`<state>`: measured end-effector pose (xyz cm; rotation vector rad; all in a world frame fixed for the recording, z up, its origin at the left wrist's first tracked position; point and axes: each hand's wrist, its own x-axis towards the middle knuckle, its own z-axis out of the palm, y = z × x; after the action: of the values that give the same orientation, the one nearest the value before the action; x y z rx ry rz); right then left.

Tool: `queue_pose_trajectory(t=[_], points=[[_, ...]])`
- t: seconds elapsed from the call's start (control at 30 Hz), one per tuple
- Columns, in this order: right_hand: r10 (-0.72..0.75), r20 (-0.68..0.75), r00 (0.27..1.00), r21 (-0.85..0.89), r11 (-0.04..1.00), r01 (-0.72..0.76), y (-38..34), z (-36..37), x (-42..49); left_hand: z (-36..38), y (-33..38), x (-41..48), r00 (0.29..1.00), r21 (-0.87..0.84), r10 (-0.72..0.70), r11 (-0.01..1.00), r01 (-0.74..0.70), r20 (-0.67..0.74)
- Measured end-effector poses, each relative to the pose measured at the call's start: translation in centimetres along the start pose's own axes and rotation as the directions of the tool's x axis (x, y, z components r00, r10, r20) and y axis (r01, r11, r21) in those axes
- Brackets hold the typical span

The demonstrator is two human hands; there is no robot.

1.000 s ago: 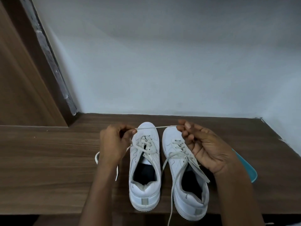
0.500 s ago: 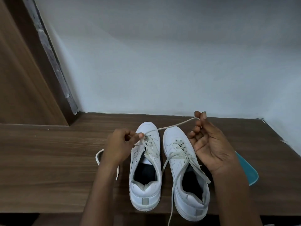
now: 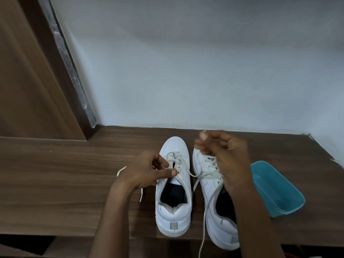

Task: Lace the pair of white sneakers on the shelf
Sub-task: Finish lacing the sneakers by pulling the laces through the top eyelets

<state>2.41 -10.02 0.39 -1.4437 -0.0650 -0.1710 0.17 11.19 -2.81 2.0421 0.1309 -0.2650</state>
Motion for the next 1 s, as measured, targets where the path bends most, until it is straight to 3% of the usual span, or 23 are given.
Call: queue_pose_trajectory(t=[0.1,0.27,0.4,0.53,1.0], points=[[0.013,0.140,0.990,-0.343,0.939,0.036,1.8,1.0,-0.2,-0.2,-0.2,0.2,1.000,-0.098,-0.009,0.995,0.009,0.003],[0.081,0.278,0.957,-0.392,0.919,0.036,3.6,2.3,-0.4,-0.3,-0.5,0.0,0.993,-0.316,-0.111,0.941,0.117,0.037],[0.074,0.283,0.956,-0.591,0.799,0.114,4.4,2.6,-0.3,-0.3,-0.7,0.1,0.983,-0.392,-0.176,0.902,0.179,0.044],[0.077,0.243,0.967,-0.633,0.768,0.098,4.1,2.5,-0.3,-0.3,-0.7,0.2,0.977,-0.418,-0.206,0.884,0.209,0.053],[0.032,0.302,0.953,-0.767,0.602,0.223,4.5,4.0,-1.1,-0.5,-0.7,0.0,0.981,-0.440,-0.178,0.877,0.193,0.077]])
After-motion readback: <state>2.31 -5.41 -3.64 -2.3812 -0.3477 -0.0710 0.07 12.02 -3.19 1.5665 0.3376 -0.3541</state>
